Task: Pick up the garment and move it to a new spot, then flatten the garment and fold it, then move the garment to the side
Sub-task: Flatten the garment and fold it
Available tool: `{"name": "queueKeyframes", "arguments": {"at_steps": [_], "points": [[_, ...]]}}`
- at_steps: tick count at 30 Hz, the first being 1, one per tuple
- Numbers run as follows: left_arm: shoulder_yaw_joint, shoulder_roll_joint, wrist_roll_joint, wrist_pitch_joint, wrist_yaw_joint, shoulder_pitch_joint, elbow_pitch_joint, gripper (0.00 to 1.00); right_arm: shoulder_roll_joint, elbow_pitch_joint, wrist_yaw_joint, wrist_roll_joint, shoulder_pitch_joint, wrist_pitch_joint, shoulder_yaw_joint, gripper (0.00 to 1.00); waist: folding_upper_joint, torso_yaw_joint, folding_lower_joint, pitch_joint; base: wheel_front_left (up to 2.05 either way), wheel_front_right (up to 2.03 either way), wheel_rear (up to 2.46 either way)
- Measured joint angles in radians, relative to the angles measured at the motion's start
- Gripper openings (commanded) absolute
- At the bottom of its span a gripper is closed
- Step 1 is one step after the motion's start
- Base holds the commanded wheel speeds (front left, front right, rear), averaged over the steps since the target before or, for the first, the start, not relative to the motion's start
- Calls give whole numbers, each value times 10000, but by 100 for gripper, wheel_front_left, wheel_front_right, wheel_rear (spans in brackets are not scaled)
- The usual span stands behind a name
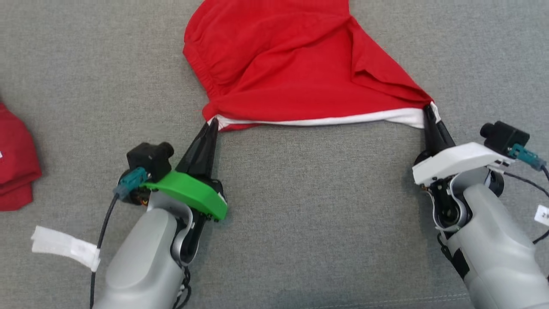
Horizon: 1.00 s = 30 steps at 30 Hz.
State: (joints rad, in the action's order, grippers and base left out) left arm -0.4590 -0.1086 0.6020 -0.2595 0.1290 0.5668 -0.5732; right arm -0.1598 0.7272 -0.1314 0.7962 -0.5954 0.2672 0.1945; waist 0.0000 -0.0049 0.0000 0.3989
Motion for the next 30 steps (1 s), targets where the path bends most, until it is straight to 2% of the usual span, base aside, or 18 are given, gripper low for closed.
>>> {"name": "queueKeyframes", "arguments": {"at_steps": [4,7,13,18,25,30], "points": [[-65,-268,-207,0,-65,-1195,746,0,-178,-922,-4,510,1235,2,148,0,0,-14,0,-329,0,0,0],[-163,-477,-236,36,-314,-2105,1350,0,-224,-1601,-6,717,2298,0,132,0,0,-31,0,-629,0,0,0],[-224,-1001,-176,692,-1045,-3947,3070,0,-173,-2995,-6,1068,4632,-59,-186,0,0,-44,0,-1290,0,0,0],[-278,-1411,-52,1406,-1760,-5363,4734,0,0,-4178,-4,989,6221,-535,-642,0,0,-90,0,-1770,0,0,0],[-349,-1766,-31,2201,-2483,-6274,6573,0,464,-5639,-2,502,7344,-1664,-1662,0,0,-172,-1,-2178,0,0,0],[-274,-1908,-31,2324,-2537,-6226,6924,0,711,-6638,0,268,7289,-2153,-2015,0,0,-190,-1,-2066,0,0,0]]}}
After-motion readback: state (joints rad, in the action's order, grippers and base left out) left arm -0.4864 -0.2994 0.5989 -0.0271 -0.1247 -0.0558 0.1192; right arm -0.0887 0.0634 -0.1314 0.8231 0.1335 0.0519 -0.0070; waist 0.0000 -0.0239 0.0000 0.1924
